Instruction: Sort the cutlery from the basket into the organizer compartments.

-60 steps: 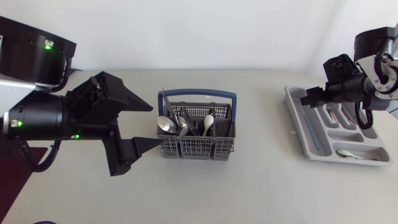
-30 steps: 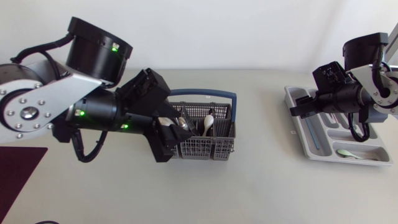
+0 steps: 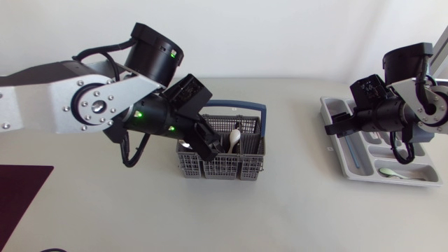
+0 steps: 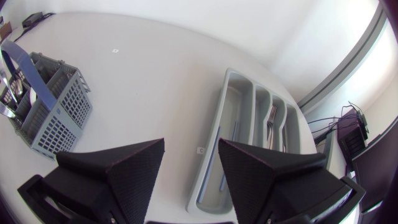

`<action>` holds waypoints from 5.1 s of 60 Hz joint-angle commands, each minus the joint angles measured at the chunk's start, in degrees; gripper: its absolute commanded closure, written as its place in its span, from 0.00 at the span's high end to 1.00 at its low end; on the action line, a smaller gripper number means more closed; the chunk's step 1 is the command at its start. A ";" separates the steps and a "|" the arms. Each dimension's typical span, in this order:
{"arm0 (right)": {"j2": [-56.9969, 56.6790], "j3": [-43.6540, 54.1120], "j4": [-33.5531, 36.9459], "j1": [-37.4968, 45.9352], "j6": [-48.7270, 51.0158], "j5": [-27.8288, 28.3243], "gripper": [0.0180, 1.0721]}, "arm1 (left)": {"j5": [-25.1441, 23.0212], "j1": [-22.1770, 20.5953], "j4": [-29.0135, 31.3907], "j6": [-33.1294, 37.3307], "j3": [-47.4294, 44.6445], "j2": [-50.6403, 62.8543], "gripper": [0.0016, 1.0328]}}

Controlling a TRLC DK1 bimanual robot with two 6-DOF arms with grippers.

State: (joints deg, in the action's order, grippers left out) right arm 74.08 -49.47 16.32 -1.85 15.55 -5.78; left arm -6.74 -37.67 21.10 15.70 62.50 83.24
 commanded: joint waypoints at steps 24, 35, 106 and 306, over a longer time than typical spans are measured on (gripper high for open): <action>-0.43 1.92 -0.32 -1.14 -1.49 -1.16 0.61 | 1.56 -4.60 0.43 -1.55 2.01 1.75 0.06; -0.52 2.10 -0.32 -1.14 -1.49 -1.16 0.61 | 1.65 -5.92 0.61 -1.47 1.92 3.33 0.06; -1.22 6.14 -3.66 2.64 1.94 2.18 0.61 | 2.00 -8.03 -5.37 3.72 -2.21 5.88 0.03; -14.85 -0.10 13.39 -20.83 4.14 49.37 0.05 | -37.73 16.93 12.82 -4.89 28.47 -2.38 0.96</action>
State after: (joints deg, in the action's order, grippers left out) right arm 61.06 -49.54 28.97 -25.08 18.17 42.63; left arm -44.58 -23.09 35.81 14.37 90.06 82.02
